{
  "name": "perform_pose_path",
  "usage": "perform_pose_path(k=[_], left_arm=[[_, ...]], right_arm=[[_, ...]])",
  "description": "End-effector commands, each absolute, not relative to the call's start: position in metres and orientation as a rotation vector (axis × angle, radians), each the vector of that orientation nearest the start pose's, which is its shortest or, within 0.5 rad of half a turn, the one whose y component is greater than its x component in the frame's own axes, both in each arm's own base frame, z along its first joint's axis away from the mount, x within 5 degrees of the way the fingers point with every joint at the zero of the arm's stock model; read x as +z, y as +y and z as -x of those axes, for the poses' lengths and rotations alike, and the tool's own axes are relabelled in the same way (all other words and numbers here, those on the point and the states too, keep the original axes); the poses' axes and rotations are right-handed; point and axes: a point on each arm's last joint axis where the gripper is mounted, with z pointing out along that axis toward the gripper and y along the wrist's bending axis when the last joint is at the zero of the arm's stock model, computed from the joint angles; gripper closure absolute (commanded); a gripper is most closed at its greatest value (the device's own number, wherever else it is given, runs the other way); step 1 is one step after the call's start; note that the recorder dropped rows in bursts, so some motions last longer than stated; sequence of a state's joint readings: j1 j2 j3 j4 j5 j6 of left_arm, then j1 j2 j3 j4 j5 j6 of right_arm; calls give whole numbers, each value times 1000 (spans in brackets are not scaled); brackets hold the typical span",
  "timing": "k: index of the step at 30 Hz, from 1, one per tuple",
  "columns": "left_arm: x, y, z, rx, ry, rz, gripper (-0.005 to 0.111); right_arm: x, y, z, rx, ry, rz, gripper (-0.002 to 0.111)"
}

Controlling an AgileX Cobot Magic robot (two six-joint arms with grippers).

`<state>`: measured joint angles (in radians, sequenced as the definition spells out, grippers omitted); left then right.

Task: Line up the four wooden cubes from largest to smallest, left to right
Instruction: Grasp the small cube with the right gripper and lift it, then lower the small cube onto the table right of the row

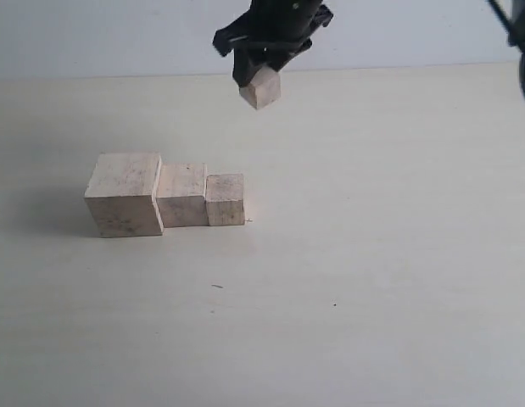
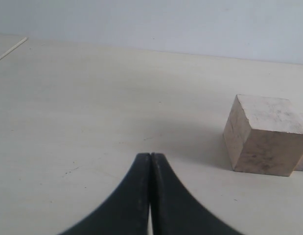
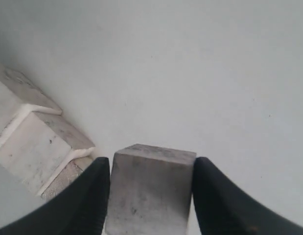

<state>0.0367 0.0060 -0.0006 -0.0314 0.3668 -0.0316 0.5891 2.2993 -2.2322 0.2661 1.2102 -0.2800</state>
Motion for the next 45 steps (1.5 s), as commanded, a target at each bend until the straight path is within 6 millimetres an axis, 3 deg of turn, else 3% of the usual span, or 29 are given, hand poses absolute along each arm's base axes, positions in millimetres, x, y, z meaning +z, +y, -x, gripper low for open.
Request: perform_pose_path(k=[1,4,7,13,17,22,34,45], left_arm=[[181,0,-53,-36,1836,78,107],[181,0,-53,-36,1836,78,107],[181,0,-53,-36,1836,78,107],[181,0,-53,-36,1836,78,107],[181,0,-53,-36,1836,78,107],[181,0,-53,-36,1836,78,107],[181,0,-53,-36,1836,78,107],[181,0,-53,-36,1836,78,107]], right_arm=[[281,266,-412,556,2397,1211,108],[277,251,-410,622,2383,1258,108],[259,237,-403,651,2369,1382,108],[211,224,-377,640,2133,1883,108],[180,223,-368,686,1931,2121,108],[163,236,-364,813,1921,2094,108],[133,263,-355,738,1900,2165,108],[131,266,-361,686,1895,2107,108]])
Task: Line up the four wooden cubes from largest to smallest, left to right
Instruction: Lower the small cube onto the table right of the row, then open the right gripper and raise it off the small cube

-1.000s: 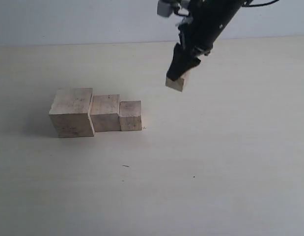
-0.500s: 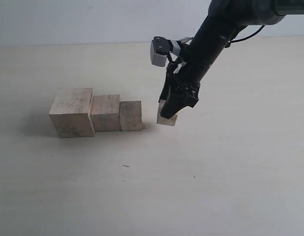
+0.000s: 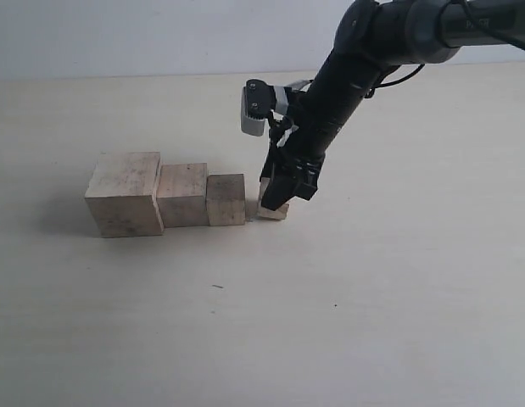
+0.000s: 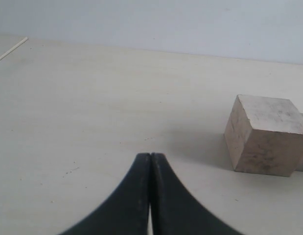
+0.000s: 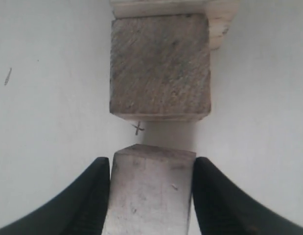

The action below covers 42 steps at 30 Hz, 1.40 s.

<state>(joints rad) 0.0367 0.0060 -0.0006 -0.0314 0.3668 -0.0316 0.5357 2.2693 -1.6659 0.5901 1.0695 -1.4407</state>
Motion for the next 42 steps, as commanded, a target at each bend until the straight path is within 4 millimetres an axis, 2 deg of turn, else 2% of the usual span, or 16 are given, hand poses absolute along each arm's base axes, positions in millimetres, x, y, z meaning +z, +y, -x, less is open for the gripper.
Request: perform_pose_path(k=[1,4,6,11,15,20,25,28,31,36,42], left_arm=[[181,0,-53,-36,1836,78,107],[181,0,-53,-36,1836,78,107],[181,0,-53,-36,1836,78,107],[181,0,-53,-36,1836,78,107],[181,0,-53,-36,1836,78,107],[181,0,-53,-36,1836,78,107],[181,0,-53,-36,1836,78,107],[181,0,-53,-36,1836,78,107],[181,0,-53,-36,1836,78,107],[181,0,-53,-36,1836,78,107],[181,0,-53,-36,1836,78,107]], right_arm=[[131,267,-361,693,1896,2100,108],[131,267,-360,706,1898,2101,101],[132,267,-360,709,1898,2099,91],[132,268,-360,724,1935,2065,57],[132,268,-360,729,1952,2054,45],[136,267,-359,737,2037,1993,43],[163,260,-357,647,2122,1949,43],[182,252,-356,554,2204,1900,43],[191,241,-355,411,2303,1891,43],[182,235,-360,296,2408,1845,43],[148,237,-363,314,2472,1878,43]])
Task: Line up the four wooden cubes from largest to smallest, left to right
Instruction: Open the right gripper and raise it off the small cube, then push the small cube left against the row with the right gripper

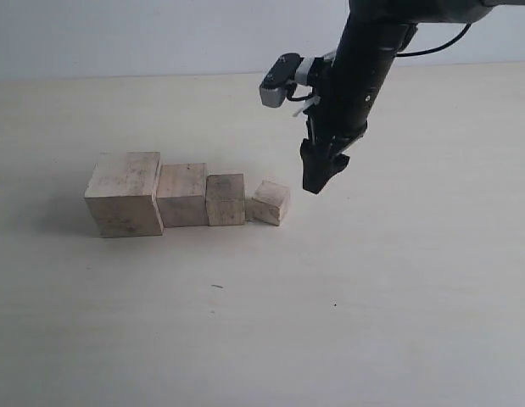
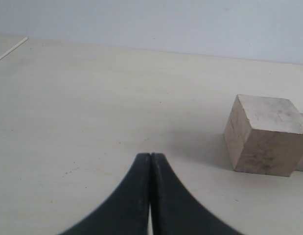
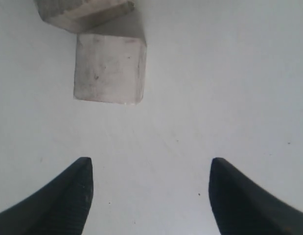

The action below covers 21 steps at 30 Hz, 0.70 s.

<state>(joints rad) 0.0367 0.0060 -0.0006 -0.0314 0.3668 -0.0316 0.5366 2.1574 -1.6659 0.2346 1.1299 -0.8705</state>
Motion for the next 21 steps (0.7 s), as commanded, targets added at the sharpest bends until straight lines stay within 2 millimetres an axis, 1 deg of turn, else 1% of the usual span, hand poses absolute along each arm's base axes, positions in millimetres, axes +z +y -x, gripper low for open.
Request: perform_pose_path(k=[1,5,8,12,21], left_arm=[[181,0,-53,-36,1836,78,107],[181,0,-53,-36,1836,78,107],[181,0,-53,-36,1836,78,107],[181,0,-53,-36,1836,78,107],[181,0,-53,-36,1836,78,107]], right_arm=[[142,237,-364,317,2482,1882,43],[124,239,-367,320,2493,1869,43],[117,243,-373,307,2465,1815,43],[116,247,-377,330,2445,1731,44],[116,252,-379,375,2431,1665,44]])
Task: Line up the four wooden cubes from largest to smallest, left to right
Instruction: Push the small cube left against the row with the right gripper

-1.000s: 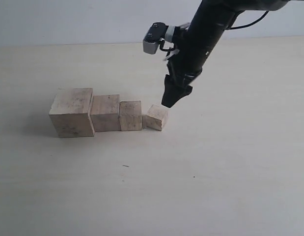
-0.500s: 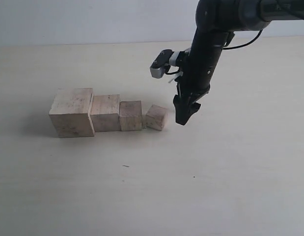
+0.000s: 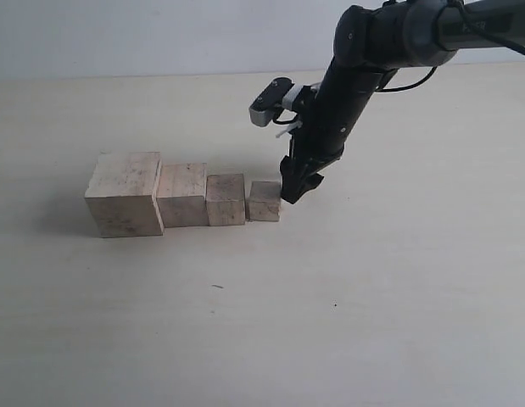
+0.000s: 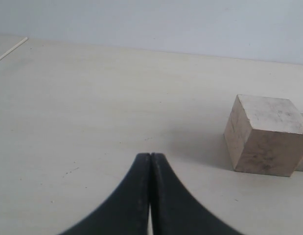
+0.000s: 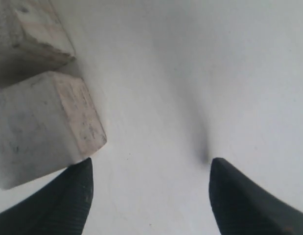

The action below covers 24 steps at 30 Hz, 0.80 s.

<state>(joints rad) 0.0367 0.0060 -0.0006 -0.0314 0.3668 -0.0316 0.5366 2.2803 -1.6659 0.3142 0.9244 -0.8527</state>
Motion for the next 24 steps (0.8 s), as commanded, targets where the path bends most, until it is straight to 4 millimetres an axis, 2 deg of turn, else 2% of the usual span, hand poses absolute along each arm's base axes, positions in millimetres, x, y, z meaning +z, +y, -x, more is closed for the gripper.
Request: perform_pose_path(k=[1,24], left_arm=[[181,0,-53,-36,1836,78,107],[181,0,-53,-36,1836,78,107]], right_arm=[[116,253,-379,382,2430,1655,44],[118,256,-376,464,2443,1639,44]])
